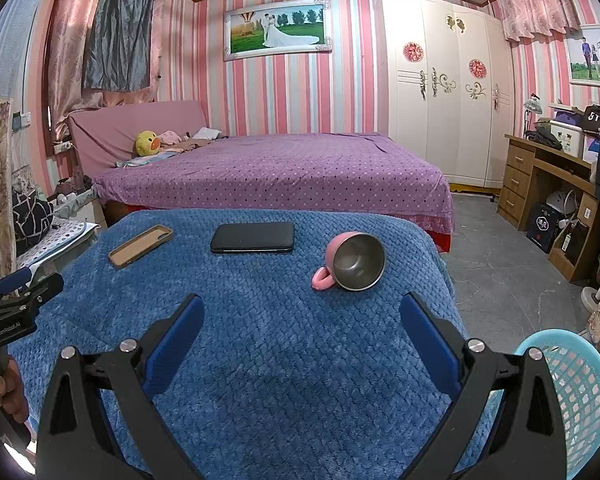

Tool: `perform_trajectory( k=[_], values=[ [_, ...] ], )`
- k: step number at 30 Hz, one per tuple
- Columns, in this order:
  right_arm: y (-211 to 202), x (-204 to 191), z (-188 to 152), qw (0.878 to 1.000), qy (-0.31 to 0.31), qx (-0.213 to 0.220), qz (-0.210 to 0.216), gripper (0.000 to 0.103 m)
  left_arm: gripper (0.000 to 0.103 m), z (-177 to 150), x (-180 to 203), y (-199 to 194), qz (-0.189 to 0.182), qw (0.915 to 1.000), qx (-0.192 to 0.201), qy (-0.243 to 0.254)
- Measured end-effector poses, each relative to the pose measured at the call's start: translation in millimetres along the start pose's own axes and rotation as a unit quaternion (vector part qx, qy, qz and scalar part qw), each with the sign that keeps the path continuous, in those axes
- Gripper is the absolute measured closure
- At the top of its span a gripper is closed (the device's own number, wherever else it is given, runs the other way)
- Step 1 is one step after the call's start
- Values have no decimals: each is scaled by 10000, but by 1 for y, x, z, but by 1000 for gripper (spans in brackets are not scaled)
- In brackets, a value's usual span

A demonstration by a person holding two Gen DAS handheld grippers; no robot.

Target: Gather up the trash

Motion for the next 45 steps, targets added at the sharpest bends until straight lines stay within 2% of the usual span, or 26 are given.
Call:
perform_trajectory(
  k=[45],
  values=[
    [1, 10, -4, 10000, -37, -31, -23, 7, 5, 3, 8, 0, -10, 10000, -16, -34]
  ],
)
Point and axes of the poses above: each gripper's, at about its wrist camera, not at the fingertips, and y roughly the way its jaws point, x to its right, z to its top, the point moved 3 cm from there along y, roughly the way its jaws point, and after that the axes turned 1 degree about z, right-handed, at the moved point
